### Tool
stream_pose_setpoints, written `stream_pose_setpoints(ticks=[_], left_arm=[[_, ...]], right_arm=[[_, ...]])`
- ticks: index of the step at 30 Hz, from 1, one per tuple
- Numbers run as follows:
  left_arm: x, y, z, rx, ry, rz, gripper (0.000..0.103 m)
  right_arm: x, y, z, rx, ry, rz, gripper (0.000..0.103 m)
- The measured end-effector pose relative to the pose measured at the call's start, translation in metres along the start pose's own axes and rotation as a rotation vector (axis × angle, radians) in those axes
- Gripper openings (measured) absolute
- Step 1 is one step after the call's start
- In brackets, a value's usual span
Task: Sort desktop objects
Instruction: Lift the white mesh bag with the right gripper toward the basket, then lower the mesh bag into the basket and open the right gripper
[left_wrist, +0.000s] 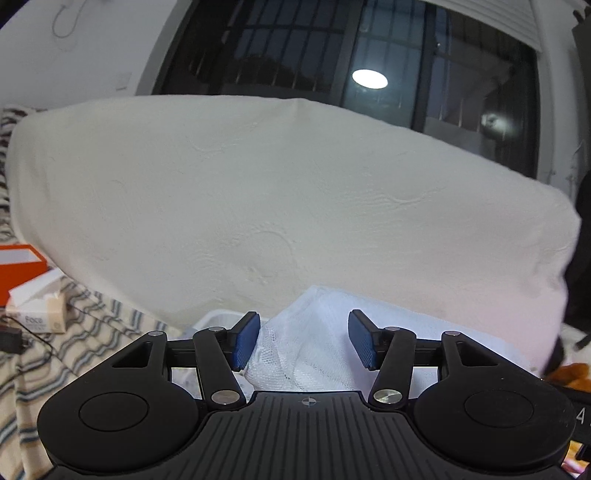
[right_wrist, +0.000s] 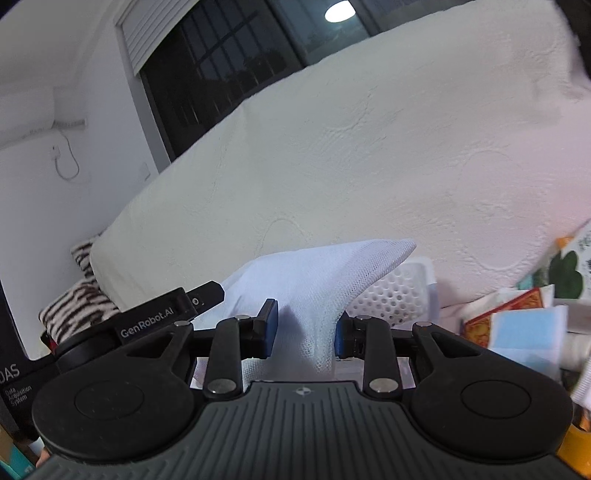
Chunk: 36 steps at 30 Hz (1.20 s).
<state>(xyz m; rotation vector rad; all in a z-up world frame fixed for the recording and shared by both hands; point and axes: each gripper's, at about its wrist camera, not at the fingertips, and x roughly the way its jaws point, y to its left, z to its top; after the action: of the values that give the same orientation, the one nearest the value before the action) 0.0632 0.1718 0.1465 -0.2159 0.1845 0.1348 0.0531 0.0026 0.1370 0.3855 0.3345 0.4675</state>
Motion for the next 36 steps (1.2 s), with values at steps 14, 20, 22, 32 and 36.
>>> stream_pose_setpoints(ticks=[14, 20, 22, 32, 36], left_arm=[[0.062, 0.021, -0.02, -0.045, 0.089, 0.045, 0.068], [0.082, 0.014, -0.033, 0.0, 0.126, 0.075, 0.068], [0.085, 0.011, -0.037, 0.023, 0.128, 0.084, 0.068], [0.087, 0.004, -0.045, 0.076, 0.125, 0.079, 0.066], [0.091, 0.004, -0.047, 0.079, 0.137, 0.073, 0.066]], right_arm=[[0.053, -0.002, -0.011, -0.056, 0.067, -0.062, 0.036], [0.066, -0.01, -0.017, -0.062, 0.095, -0.095, 0.039], [0.07, -0.012, -0.017, -0.065, 0.104, -0.103, 0.042], [0.08, -0.02, -0.024, -0.062, 0.13, -0.136, 0.041], [0.076, -0.019, -0.022, -0.073, 0.125, -0.137, 0.041]])
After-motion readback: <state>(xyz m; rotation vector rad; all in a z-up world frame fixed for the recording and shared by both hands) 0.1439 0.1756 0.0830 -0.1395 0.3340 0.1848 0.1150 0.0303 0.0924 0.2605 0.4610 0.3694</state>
